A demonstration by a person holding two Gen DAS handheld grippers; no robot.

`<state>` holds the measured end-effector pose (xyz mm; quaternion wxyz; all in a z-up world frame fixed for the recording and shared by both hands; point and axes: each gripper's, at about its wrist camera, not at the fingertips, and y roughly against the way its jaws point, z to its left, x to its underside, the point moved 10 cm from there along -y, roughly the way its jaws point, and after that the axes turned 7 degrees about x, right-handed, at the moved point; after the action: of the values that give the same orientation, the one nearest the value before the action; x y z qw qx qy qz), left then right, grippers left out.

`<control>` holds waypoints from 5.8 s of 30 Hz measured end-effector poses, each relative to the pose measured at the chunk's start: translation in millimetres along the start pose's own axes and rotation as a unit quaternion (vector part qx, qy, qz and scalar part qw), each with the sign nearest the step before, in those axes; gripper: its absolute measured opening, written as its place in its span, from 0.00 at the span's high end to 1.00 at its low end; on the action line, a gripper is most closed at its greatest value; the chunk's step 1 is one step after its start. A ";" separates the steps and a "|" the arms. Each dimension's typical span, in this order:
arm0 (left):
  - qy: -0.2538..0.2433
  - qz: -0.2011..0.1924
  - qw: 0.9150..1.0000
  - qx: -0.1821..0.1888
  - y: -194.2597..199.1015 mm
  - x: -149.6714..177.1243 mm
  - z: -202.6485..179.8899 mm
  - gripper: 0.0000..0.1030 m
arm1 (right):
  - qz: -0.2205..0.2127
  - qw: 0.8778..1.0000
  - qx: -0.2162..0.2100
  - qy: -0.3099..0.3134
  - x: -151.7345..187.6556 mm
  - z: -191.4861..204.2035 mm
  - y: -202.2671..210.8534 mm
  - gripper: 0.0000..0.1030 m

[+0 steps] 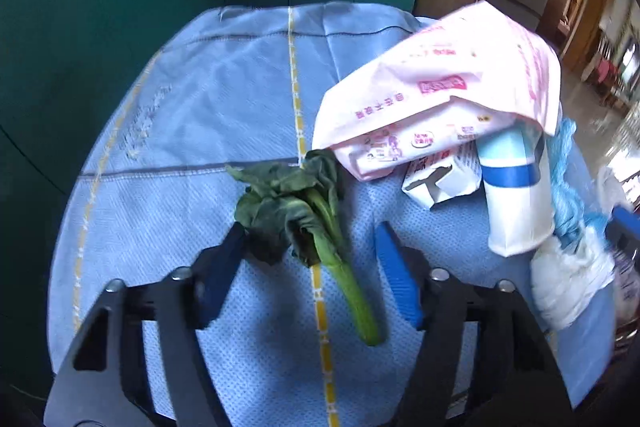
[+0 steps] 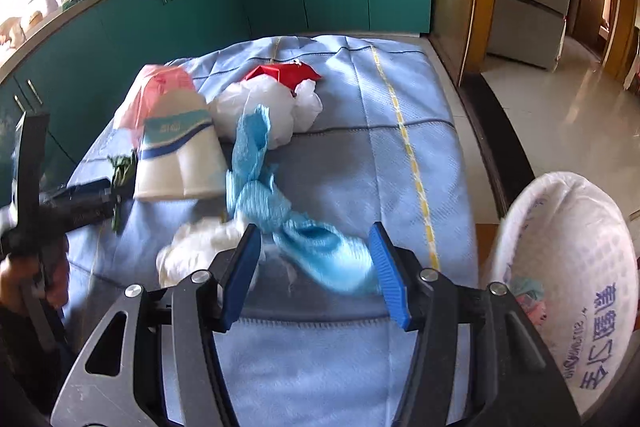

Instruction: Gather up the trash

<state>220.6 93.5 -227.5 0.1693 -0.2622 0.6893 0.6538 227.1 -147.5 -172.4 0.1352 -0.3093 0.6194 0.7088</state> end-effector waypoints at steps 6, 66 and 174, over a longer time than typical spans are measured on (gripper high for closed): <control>-0.022 0.008 0.999 0.035 17.1 15.5 -12.1 0.82 | 0.012 0.999 -0.010 0.043 -16.1 32.5 -29.4 0.34; -0.028 0.004 0.999 0.042 46.6 31.4 -11.7 0.85 | 0.024 1.000 0.007 0.018 60.8 0.0 3.4 0.68; -0.002 -0.019 0.996 0.089 77.1 8.2 -33.7 0.63 | -0.035 0.998 -0.050 0.007 11.6 -1.4 47.7 0.27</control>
<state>172.8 59.6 -166.6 0.2056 -0.2577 0.7391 0.5874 191.2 -160.5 -141.6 0.1393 -0.3421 0.5730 0.7316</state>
